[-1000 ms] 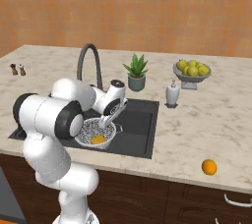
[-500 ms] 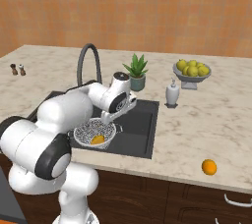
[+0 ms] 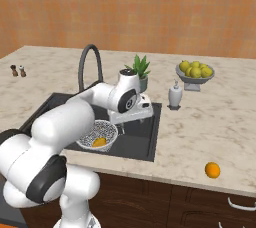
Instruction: Put the colander in the sink, put the orange, mango, mango in the colander, and turn on the sink faucet and pour water over the colander.
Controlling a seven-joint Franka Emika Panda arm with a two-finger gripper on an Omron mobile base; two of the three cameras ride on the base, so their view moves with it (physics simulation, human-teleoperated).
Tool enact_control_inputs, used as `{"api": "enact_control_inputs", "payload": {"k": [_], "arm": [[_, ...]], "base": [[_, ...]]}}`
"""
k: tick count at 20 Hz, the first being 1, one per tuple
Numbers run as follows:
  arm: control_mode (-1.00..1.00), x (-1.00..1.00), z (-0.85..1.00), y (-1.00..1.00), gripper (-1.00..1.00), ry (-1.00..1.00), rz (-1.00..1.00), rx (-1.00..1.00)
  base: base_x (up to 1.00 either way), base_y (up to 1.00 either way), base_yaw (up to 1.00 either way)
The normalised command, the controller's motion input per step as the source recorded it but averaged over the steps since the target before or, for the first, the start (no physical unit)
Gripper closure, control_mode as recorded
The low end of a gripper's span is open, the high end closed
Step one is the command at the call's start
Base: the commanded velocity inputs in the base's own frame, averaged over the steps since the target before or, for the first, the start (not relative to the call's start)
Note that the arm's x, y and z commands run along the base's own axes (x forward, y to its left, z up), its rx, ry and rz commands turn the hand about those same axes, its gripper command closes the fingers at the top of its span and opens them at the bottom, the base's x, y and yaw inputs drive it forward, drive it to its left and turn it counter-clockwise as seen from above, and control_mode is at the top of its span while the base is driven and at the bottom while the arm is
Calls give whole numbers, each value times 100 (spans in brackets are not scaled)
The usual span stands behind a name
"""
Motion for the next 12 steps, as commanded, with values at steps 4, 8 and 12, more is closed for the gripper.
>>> {"api": "enact_control_inputs", "payload": {"k": [4,8,12], "arm": [[-100,-37,17,-74,-100,13,-40,1],[-100,-39,9,-75,-100,8,-40,4],[-100,-43,2,-76,-100,0,-37,4]], "base": [[0,0,0],[0,0,0],[0,0,0]]}}
